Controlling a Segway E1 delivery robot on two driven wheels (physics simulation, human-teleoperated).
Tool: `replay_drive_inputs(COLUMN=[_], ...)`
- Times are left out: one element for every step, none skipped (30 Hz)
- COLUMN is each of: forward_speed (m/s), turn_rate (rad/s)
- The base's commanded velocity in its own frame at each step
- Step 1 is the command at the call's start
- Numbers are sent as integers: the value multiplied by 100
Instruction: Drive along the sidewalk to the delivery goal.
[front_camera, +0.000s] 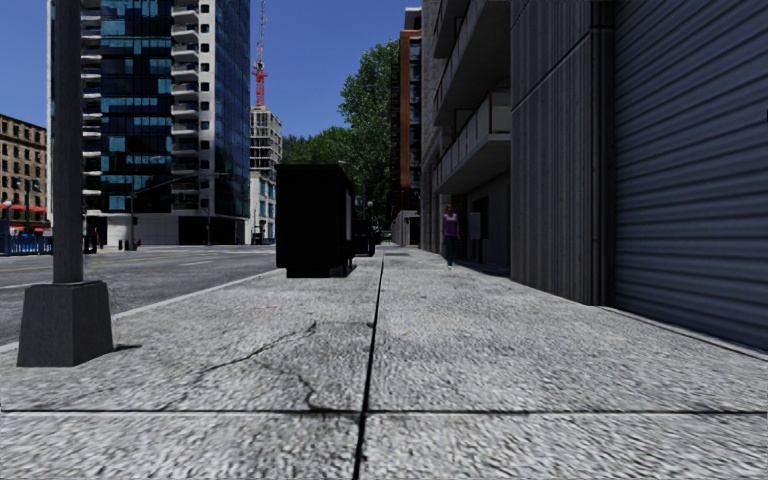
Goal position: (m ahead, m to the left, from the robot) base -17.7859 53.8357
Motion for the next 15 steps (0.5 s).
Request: replay_drive_inputs(forward_speed=[200,200,200,199,199,199,199,199,199,199,199,199,199,199,199], turn_rate=[0,0,0,0,0,0,0,0,0,0,0,0,0,0,0])
